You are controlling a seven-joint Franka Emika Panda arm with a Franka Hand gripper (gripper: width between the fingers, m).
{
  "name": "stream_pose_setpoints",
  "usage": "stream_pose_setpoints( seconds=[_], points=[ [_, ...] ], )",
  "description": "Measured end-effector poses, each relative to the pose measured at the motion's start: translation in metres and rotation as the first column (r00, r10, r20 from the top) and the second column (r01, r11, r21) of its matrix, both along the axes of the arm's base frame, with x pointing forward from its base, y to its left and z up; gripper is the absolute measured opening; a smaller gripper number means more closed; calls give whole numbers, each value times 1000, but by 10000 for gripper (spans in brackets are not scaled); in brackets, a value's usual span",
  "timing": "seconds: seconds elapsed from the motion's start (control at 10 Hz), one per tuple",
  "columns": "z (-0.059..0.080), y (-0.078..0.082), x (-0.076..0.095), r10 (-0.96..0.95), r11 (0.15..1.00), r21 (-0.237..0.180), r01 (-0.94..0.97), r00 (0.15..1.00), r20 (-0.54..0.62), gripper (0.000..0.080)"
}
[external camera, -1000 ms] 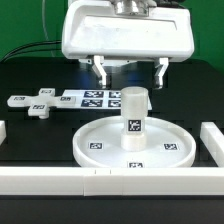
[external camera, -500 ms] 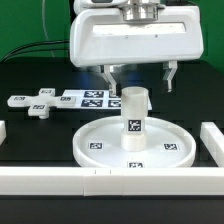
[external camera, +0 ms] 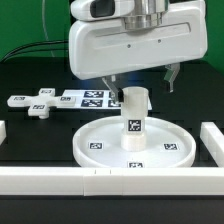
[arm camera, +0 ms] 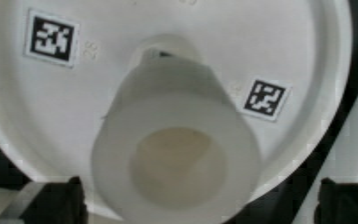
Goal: Assemble round table
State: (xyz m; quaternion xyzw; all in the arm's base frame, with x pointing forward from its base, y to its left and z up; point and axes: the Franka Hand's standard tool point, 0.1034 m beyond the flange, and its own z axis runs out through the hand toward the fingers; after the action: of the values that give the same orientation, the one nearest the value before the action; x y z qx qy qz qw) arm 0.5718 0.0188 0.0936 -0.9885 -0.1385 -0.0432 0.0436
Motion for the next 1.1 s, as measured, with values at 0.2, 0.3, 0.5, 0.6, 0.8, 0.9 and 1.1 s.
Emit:
stream_pose_setpoints(
  seconds=[0.2, 0.3, 0.5, 0.6, 0.8, 0.9, 1.1],
  points=[
    [-5, -7, -9, 15, 1000, -8, -15, 1000, 13, 649],
    [-6, -13, -9, 23, 1000, -10, -23, 1000, 14, 649],
    [-10, -20, -11, 17, 1000, -10, -17, 1000, 8, 649],
    [-8, -15, -11, 21, 1000, -10, -21, 1000, 9, 649],
    [-3, -1, -4, 35, 999, -7, -35, 999, 9, 483],
    [-3, 1, -3, 41, 999, -7, -41, 999, 11, 483],
    [-3, 1, -3, 34, 999, -6, -34, 999, 12, 400]
  ],
)
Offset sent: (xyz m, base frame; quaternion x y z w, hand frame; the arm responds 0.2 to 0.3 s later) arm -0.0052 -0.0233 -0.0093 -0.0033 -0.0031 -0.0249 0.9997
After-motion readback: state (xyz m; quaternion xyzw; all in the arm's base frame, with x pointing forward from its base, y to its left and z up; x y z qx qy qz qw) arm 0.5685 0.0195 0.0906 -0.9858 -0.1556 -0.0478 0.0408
